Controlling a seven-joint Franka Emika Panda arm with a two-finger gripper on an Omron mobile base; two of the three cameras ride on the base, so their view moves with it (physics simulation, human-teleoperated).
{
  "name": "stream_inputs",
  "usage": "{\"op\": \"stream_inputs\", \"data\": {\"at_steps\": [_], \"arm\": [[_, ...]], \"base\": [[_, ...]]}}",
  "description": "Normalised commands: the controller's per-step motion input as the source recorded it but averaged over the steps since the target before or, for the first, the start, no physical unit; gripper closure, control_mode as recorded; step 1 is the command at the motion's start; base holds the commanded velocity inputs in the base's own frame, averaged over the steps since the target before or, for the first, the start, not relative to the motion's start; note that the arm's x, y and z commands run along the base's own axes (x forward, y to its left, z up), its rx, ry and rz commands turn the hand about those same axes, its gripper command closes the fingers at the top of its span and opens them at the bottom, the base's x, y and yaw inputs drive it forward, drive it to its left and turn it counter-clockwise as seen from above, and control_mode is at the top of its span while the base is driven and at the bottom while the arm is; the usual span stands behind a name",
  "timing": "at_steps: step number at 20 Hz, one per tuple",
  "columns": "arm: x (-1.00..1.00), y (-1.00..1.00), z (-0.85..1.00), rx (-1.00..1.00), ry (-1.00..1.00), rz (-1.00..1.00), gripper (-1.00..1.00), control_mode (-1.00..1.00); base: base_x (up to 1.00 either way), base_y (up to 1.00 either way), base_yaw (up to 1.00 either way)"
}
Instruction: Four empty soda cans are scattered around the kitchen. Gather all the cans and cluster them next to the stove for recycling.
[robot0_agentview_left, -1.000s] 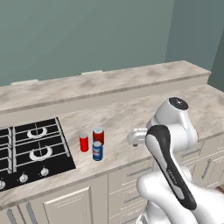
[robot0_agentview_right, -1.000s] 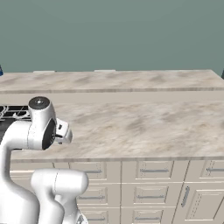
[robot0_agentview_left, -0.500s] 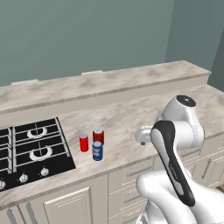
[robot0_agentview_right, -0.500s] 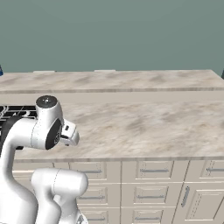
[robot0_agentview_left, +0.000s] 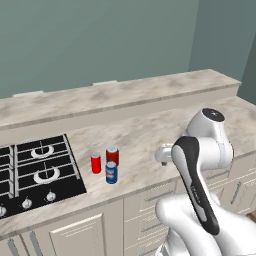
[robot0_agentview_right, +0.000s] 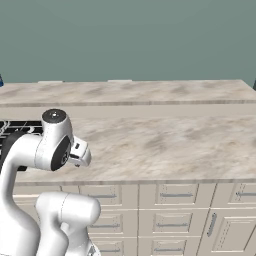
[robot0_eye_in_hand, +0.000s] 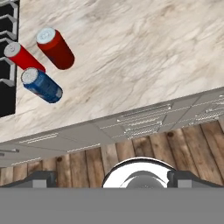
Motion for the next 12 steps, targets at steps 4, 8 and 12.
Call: {"op": "stream_inputs", "data": {"at_steps": [4,8,12], "arm": [[0.00,0.00,0.00,0.00,0.00,0.00,-1.00,-1.00],[0.00,0.00,0.00,0.00,0.00,0.00,-1.00,1.00],[0.00,0.00,0.00,0.00,0.00,0.00,-1.00,1.00]], "base": [[0.00,0.00,0.00],[-0.11,0.02,0.00],[-0.46,0.05,0.00]]}}
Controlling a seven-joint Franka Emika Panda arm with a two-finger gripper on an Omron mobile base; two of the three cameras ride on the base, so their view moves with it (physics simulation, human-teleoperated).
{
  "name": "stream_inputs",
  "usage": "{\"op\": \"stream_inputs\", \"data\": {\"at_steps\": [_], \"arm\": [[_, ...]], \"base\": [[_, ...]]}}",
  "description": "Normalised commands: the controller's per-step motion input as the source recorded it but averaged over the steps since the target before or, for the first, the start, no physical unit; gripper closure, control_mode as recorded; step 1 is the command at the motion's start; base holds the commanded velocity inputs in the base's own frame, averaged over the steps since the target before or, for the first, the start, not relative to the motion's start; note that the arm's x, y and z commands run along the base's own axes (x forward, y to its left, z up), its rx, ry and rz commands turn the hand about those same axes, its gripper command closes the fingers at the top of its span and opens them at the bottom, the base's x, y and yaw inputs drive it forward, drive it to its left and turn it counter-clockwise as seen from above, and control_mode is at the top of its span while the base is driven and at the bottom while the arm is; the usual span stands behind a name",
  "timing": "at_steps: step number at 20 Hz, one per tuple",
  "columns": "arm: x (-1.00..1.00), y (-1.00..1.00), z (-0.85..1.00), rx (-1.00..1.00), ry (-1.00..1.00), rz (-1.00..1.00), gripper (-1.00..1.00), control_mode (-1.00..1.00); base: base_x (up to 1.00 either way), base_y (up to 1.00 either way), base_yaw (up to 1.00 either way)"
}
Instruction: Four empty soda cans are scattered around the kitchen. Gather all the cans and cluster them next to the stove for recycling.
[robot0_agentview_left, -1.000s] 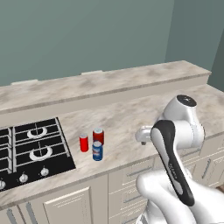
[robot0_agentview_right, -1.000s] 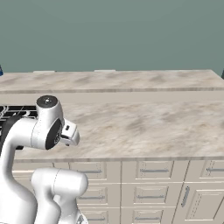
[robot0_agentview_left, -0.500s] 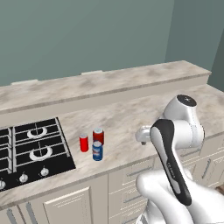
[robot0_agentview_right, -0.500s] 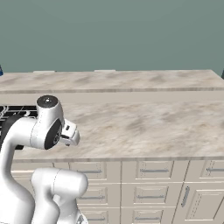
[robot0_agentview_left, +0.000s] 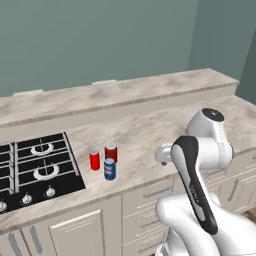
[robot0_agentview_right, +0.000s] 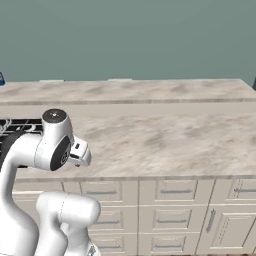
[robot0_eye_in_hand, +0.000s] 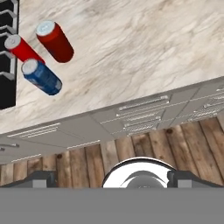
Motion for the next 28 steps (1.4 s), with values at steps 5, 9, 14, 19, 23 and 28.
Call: {"op": "stream_inputs", "data": {"at_steps": [5,9,14,19,23,28], "arm": [[0.00,0.00,0.00,0.00,0.00,0.00,-1.00,1.00],[0.00,0.00,0.00,0.00,0.00,0.00,-1.00,1.00],[0.00,0.00,0.00,0.00,0.00,0.00,-1.00,1.00],[0.00,0.00,0.00,0.00,0.00,0.00,-1.00,1.00],[0.00,0.00,0.00,0.00,0.00,0.00,-1.00,1.00],[0.00,0.00,0.00,0.00,0.00,0.00,-1.00,1.00]], "base": [[-0.61,0.02,0.00],[-0.38,-0.02,-0.07],[-0.07,-0.35,-0.31],[-0.05,-0.63,-0.01],[0.00,-0.63,0.02],[0.00,-0.54,0.18]]}}
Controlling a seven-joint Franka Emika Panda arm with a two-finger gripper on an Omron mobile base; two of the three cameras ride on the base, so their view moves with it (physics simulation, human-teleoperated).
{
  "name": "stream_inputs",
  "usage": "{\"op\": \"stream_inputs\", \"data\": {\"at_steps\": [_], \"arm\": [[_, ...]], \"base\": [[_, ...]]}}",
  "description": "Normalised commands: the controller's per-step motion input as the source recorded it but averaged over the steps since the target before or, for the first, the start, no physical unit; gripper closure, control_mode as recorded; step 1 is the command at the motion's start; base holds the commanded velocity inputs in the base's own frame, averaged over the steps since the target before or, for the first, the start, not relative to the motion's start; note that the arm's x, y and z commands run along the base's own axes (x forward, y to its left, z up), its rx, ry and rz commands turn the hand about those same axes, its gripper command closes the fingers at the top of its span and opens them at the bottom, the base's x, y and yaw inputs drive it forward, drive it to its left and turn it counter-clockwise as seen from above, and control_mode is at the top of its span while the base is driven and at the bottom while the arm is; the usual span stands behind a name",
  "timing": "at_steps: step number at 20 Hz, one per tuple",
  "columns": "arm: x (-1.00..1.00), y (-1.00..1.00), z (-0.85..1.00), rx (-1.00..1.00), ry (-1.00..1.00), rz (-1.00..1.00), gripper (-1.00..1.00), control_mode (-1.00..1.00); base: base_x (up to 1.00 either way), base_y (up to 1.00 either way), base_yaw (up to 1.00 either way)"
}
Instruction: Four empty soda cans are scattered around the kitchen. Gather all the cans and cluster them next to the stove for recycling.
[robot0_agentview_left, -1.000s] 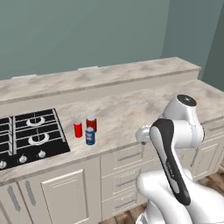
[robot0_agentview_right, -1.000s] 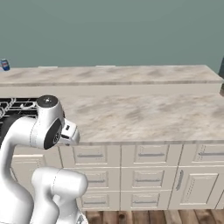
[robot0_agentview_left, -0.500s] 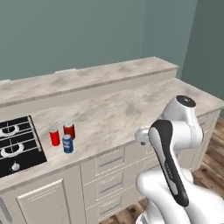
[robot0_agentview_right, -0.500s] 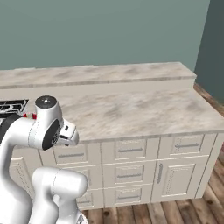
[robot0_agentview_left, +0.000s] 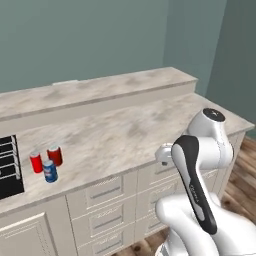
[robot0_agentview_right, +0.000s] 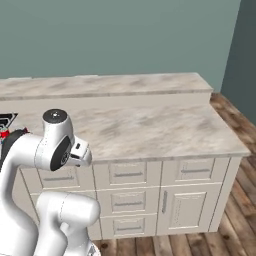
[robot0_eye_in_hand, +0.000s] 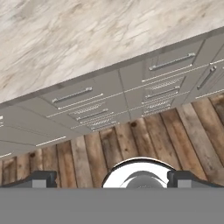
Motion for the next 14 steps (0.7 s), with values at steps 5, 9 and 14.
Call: {"op": "stream_inputs", "data": {"at_steps": [5,9,14], "arm": [[0.00,0.00,0.00,0.00,0.00,0.00,-1.00,1.00],[0.00,0.00,0.00,0.00,0.00,0.00,-1.00,1.00],[0.00,0.00,0.00,0.00,0.00,0.00,-1.00,1.00]], "base": [[0.00,-0.48,0.26],[0.00,-0.47,0.29],[0.00,-0.51,0.23]]}}
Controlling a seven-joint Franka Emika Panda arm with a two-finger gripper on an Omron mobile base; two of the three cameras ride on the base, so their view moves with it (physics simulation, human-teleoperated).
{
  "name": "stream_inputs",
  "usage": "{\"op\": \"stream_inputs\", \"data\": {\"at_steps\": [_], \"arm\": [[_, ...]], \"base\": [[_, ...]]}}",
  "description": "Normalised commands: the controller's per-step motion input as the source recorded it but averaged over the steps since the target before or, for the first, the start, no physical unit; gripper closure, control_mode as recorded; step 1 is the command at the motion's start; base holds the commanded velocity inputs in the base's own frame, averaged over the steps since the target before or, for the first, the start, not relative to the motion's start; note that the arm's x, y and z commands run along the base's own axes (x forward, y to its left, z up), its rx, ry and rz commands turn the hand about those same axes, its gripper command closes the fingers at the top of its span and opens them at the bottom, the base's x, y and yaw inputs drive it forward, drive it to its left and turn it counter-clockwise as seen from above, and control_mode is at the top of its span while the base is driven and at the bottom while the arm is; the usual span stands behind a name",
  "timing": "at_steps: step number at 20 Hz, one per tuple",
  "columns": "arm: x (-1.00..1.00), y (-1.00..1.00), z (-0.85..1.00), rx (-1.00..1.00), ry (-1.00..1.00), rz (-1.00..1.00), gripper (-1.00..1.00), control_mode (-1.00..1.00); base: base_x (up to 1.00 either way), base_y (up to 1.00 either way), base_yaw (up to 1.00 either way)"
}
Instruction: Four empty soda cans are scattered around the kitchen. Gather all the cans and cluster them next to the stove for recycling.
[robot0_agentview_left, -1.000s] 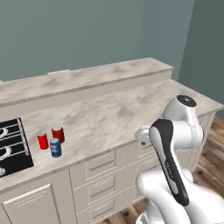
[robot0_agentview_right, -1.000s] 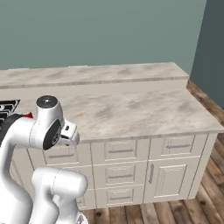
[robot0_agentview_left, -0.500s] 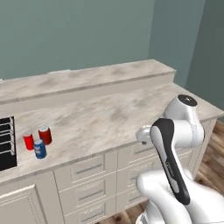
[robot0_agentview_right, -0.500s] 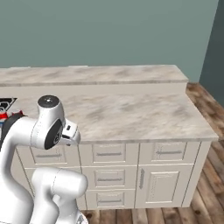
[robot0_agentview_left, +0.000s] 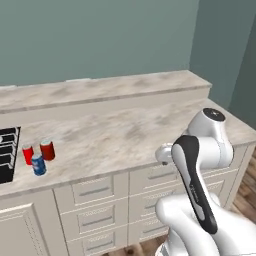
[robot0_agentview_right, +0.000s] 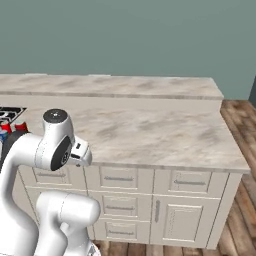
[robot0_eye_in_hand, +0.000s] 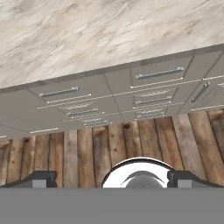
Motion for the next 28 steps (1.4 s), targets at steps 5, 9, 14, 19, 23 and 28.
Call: {"op": "stream_inputs", "data": {"at_steps": [5,9,14,19,23,28], "arm": [[0.00,0.00,0.00,0.00,0.00,0.00,-1.00,1.00],[0.00,0.00,0.00,0.00,0.00,0.00,-1.00,1.00],[0.00,0.00,0.00,0.00,0.00,0.00,-1.00,1.00],[0.00,0.00,0.00,0.00,0.00,0.00,-1.00,1.00],[0.00,0.00,0.00,0.00,0.00,0.00,-1.00,1.00],[0.00,0.00,0.00,0.00,0.00,0.00,-1.00,1.00]], "base": [[0.00,-0.59,0.07],[0.01,-0.61,0.04],[0.02,-0.60,0.05],[0.02,-0.60,0.05],[0.03,-0.60,0.05],[0.04,-0.59,0.06]]}}
